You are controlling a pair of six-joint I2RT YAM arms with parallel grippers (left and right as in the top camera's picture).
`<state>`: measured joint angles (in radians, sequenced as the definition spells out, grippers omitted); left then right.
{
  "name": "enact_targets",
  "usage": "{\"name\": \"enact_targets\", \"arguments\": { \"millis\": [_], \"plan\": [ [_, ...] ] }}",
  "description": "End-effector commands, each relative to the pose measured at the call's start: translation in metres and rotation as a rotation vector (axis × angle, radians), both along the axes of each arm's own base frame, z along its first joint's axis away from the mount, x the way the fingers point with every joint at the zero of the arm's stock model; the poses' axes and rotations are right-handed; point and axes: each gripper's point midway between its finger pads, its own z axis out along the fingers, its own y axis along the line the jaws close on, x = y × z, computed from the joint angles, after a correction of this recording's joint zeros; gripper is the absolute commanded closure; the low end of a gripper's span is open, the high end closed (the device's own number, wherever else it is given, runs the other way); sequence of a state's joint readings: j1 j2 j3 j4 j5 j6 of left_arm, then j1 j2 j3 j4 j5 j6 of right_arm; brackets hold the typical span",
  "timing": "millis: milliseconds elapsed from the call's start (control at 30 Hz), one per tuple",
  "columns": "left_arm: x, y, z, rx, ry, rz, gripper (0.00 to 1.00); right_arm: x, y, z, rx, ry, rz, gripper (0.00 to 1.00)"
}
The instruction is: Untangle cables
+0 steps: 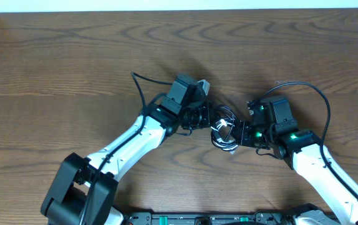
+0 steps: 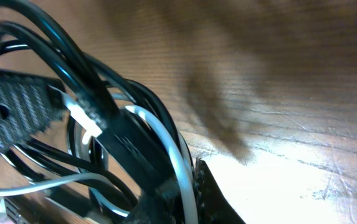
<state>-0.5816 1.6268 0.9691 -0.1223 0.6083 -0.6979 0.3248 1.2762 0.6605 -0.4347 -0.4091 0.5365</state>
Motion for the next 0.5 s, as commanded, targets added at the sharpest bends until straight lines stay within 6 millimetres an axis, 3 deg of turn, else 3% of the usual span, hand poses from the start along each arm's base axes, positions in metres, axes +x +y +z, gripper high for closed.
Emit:
{"name": "enact_targets", "arguments": {
  "millis": [0, 200, 467],
  "plan": [
    [0.023, 0.02, 0.012, -0.016, -0.05, 0.055, 0.92, -0.002, -0.002, -0.002, -0.035, 0.006, 0.012, 0.99],
    [0.046, 0.049, 0.025, -0.042, -0.067, 0.136, 0.93, -0.006, -0.015, -0.011, -0.107, 0.031, -0.019, 0.99],
    [0.056, 0.066, 0.027, -0.049, -0.062, 0.179, 0.92, -0.006, -0.031, -0.018, -0.194, 0.035, -0.059, 0.99]
  ]
}}
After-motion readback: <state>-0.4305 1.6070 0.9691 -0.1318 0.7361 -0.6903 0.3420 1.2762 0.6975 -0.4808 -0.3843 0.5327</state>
